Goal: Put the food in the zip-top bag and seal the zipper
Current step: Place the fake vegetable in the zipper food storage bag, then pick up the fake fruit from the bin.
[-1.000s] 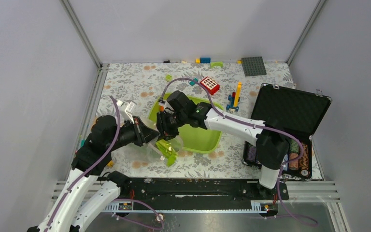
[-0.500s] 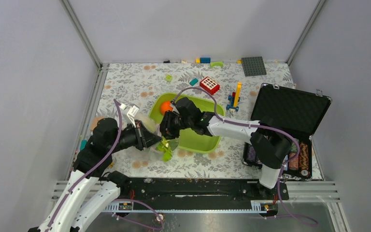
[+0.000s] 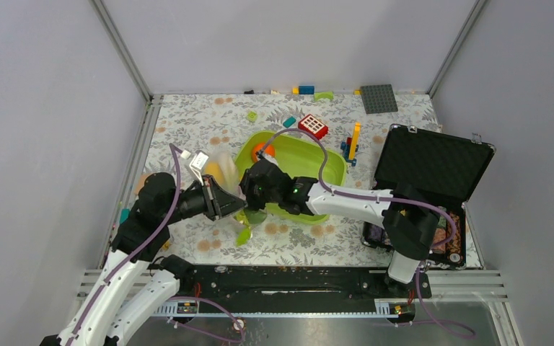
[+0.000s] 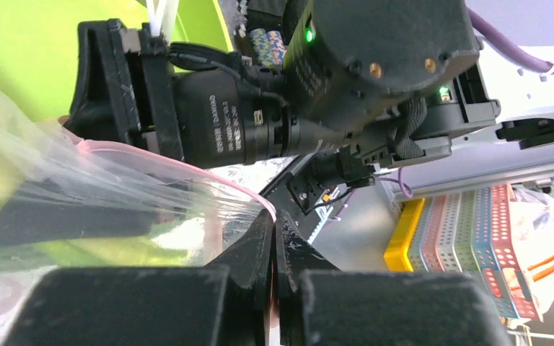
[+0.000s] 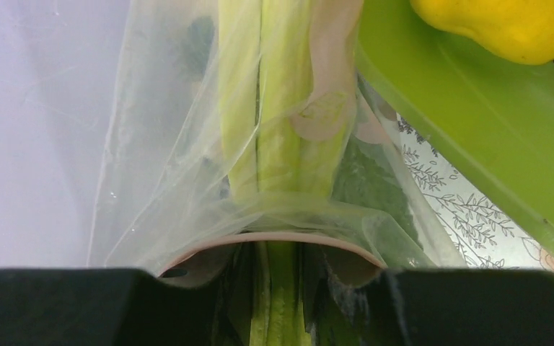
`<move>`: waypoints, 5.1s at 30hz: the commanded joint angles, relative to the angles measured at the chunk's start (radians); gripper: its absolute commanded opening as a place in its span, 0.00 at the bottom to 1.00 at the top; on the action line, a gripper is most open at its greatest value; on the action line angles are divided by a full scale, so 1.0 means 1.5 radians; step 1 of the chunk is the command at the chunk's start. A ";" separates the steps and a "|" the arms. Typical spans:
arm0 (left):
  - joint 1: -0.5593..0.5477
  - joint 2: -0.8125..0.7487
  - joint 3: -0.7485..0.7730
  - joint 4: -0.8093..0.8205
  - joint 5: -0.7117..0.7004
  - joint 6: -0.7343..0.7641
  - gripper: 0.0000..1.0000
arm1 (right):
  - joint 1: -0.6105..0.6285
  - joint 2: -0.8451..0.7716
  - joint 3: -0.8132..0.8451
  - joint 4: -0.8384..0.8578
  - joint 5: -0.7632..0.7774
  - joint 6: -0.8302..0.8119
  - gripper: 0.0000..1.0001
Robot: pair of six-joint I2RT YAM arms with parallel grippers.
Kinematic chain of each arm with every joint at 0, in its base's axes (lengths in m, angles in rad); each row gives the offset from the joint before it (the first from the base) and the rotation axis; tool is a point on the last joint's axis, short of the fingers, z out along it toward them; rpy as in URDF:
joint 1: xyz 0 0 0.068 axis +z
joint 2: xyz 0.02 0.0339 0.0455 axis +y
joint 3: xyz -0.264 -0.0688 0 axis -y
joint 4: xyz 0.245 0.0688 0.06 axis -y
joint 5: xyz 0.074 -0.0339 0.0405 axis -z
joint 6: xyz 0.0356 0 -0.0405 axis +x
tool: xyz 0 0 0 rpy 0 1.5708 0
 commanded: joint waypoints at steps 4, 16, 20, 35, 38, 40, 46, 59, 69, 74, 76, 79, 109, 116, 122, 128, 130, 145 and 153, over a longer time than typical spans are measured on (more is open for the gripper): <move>-0.016 -0.006 0.058 0.108 0.084 -0.053 0.00 | 0.020 0.038 0.043 -0.072 0.185 -0.080 0.00; -0.016 -0.009 0.063 0.028 -0.088 -0.051 0.00 | 0.091 -0.009 0.039 -0.124 0.362 -0.332 0.19; -0.016 -0.005 0.075 0.032 -0.090 -0.051 0.00 | 0.115 0.052 0.094 -0.186 0.412 -0.362 0.24; -0.016 -0.007 0.055 -0.045 -0.212 -0.030 0.00 | 0.126 -0.099 0.088 -0.168 0.190 -0.465 0.70; -0.016 -0.007 0.047 -0.050 -0.220 -0.028 0.00 | 0.126 -0.138 0.072 -0.166 0.164 -0.461 0.73; -0.016 -0.005 0.042 -0.051 -0.221 -0.027 0.00 | 0.126 -0.160 0.061 -0.165 0.147 -0.456 0.74; -0.016 0.005 0.035 -0.049 -0.223 -0.025 0.00 | 0.126 -0.225 0.017 -0.136 0.109 -0.449 0.75; -0.016 0.017 0.012 -0.032 -0.215 -0.032 0.00 | 0.126 -0.336 -0.154 0.093 0.125 -0.459 0.74; -0.016 0.027 0.019 -0.018 -0.197 -0.029 0.00 | 0.126 -0.427 -0.250 0.072 -0.128 -0.663 0.70; -0.016 0.031 0.016 -0.011 -0.194 -0.029 0.00 | 0.126 -0.381 -0.236 0.032 -0.124 -0.679 0.68; -0.016 0.033 0.017 -0.012 -0.190 -0.028 0.00 | 0.127 -0.362 -0.226 0.026 -0.133 -0.679 0.67; -0.016 0.033 0.017 -0.012 -0.188 -0.028 0.00 | 0.126 -0.334 -0.218 0.023 -0.133 -0.674 0.66; -0.016 0.031 0.004 -0.004 -0.099 0.006 0.00 | 0.127 -0.219 -0.142 0.091 0.030 -0.632 0.00; -0.016 0.025 -0.002 0.001 -0.103 -0.007 0.00 | 0.127 -0.127 -0.147 0.183 -0.048 -0.559 0.00; -0.015 0.023 -0.009 0.011 -0.130 -0.024 0.00 | 0.126 -0.092 -0.161 0.218 -0.069 -0.499 0.00; -0.015 0.022 -0.014 0.012 -0.148 -0.030 0.00 | 0.126 -0.180 -0.227 0.262 -0.074 -0.531 0.12; -0.016 0.021 -0.015 0.011 -0.150 -0.030 0.00 | 0.126 -0.211 -0.256 0.275 -0.077 -0.540 0.31; -0.016 -0.002 0.001 -0.021 -0.155 0.005 0.00 | 0.120 -0.410 -0.321 0.210 0.256 -0.568 1.00; -0.015 0.006 0.022 -0.050 -0.207 0.028 0.00 | -0.056 -0.331 -0.216 0.055 0.241 -0.460 1.00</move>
